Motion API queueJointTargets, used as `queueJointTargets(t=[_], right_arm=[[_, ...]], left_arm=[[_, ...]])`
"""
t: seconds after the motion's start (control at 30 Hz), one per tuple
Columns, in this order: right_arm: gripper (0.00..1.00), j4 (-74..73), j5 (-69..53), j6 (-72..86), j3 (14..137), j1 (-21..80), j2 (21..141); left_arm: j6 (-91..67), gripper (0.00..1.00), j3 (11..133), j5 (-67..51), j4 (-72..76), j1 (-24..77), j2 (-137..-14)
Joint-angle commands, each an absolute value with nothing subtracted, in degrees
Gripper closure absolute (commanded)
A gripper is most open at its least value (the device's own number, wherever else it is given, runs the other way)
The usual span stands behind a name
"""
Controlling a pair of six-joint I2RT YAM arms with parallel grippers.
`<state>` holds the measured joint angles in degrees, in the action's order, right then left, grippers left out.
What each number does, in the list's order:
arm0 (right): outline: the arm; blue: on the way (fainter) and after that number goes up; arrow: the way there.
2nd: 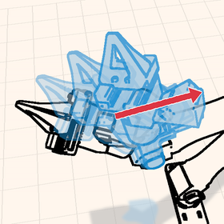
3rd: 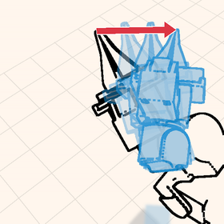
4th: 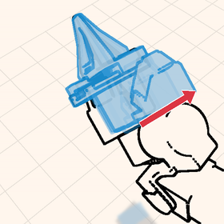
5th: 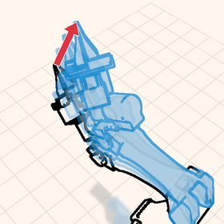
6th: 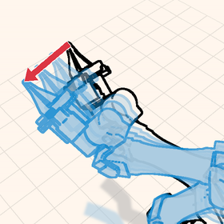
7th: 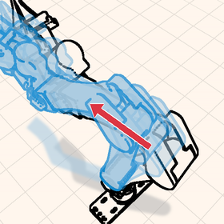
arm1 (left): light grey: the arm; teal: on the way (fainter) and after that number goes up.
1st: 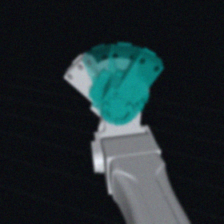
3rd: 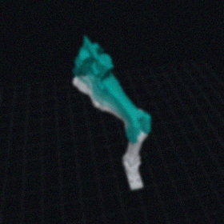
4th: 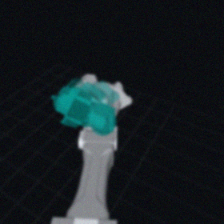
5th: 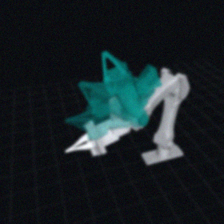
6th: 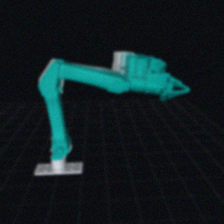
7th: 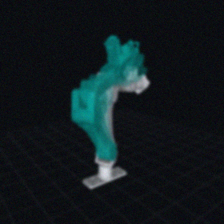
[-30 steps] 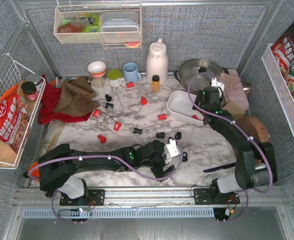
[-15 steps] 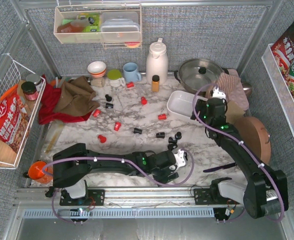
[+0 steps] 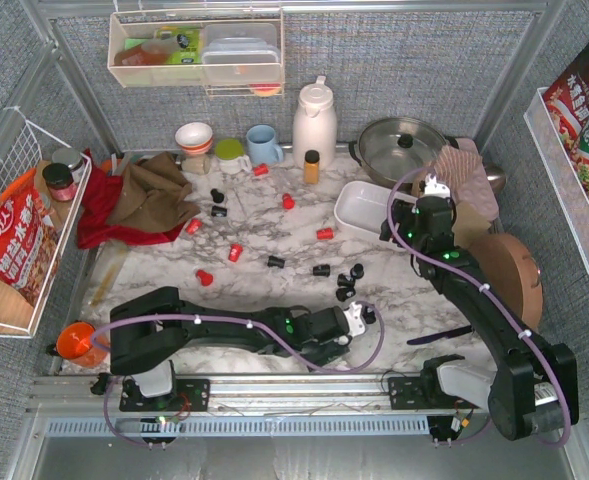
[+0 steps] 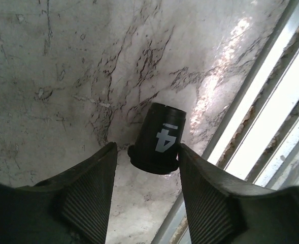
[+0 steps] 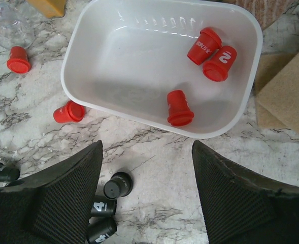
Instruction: Mix the coffee capsules in the storage basket
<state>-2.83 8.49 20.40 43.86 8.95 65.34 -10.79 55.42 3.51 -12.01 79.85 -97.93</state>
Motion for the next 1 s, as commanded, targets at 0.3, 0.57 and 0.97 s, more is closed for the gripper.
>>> queueJointTargets(t=[0.3,0.57,0.97], right_arm=[[0.25,-4.2,4.4,20.9,43.9,9.0,62.8],[0.25,-6.4,0.7,20.9,43.5,9.1,59.9],[0.25,-6.2,-2.1,20.7,43.7,9.2,60.5]], left_arm=[[-8.5,0.60,49.0,6.5,-1.4,80.0,-90.6],[-4.1,0.40,41.1,5.0,10.7,79.9,-80.7],[2.7,0.25,35.3,-0.5,15.0,79.9,-83.2]])
